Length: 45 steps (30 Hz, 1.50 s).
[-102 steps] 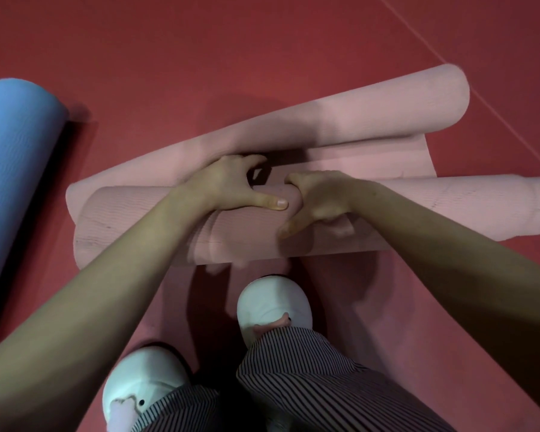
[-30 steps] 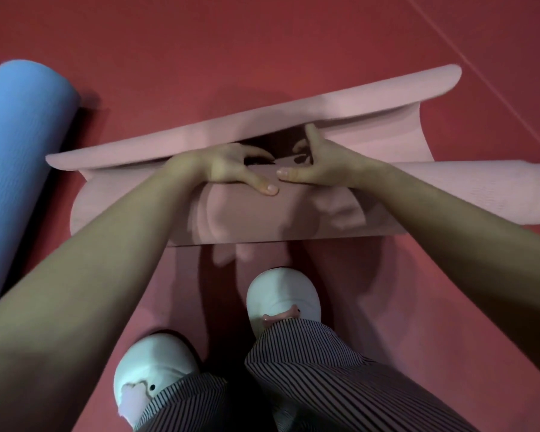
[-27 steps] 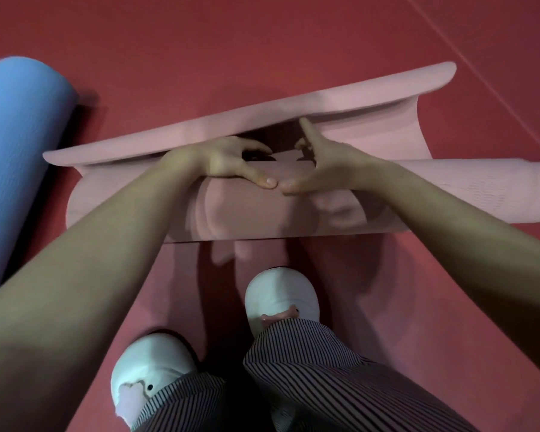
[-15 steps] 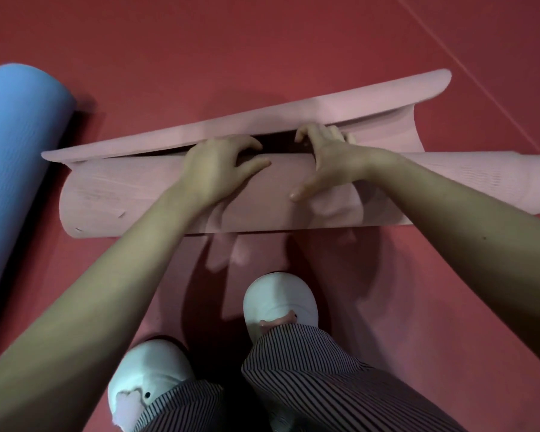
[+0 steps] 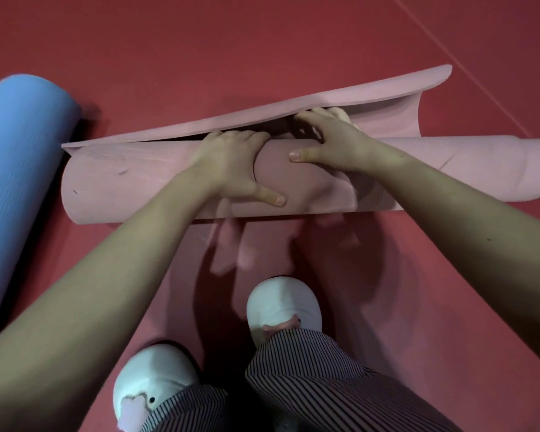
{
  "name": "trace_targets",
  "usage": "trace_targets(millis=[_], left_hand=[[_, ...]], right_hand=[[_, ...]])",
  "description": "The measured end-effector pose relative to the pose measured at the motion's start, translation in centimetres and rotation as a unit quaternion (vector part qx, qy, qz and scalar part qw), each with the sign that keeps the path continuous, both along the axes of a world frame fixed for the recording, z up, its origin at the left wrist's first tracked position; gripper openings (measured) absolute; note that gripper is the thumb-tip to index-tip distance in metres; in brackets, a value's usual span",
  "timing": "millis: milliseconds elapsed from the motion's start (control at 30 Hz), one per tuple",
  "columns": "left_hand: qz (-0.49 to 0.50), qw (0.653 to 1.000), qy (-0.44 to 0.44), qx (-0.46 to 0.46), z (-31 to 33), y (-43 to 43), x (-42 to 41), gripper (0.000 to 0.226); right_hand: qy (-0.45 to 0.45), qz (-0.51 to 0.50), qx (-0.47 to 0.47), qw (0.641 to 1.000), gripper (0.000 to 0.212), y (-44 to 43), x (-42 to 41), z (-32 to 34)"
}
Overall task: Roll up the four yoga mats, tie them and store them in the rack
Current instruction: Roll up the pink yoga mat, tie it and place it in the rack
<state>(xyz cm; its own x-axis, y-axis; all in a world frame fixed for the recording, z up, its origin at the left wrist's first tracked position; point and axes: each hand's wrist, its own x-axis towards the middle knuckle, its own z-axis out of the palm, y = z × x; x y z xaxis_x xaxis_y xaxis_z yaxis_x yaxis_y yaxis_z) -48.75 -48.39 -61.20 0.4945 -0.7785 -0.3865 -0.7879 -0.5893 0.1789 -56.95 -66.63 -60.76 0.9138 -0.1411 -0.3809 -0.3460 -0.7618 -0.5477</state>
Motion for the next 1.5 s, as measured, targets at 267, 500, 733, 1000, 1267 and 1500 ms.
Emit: trace_targets(millis=[267,500,733,1000,1267,1500], left_hand=[[0.003,1.0,0.011,-0.019,-0.2,-0.3,1.7,0.127],[0.018,0.997,0.027,-0.074,-0.4,-0.4,2.3,0.131],[0.065,0.987,0.114,-0.095,0.1,-1.4,3.6,0.144],[0.1,0.985,0.077,-0.117,-0.4,-1.4,3.5,0.127],[0.099,0.971,0.002,-0.219,-0.8,-0.4,2.3,0.107],[0.109,0.956,-0.028,-0.271,-1.1,-0.1,2.1,0.097]], right_hand=[[-0.064,0.006,-0.135,0.989,0.066,1.4,-1.0,-0.1],[-0.013,0.117,-0.216,0.969,0.113,2.5,-2.0,0.0],[-0.02,0.058,-0.122,0.991,0.119,1.6,0.0,0.5],[-0.023,0.022,-0.062,0.998,0.126,1.1,0.7,0.6],[-0.079,-0.002,-0.164,0.983,0.128,2.6,-1.0,1.1],[-0.023,0.029,-0.264,0.964,0.136,2.2,0.2,1.2]])
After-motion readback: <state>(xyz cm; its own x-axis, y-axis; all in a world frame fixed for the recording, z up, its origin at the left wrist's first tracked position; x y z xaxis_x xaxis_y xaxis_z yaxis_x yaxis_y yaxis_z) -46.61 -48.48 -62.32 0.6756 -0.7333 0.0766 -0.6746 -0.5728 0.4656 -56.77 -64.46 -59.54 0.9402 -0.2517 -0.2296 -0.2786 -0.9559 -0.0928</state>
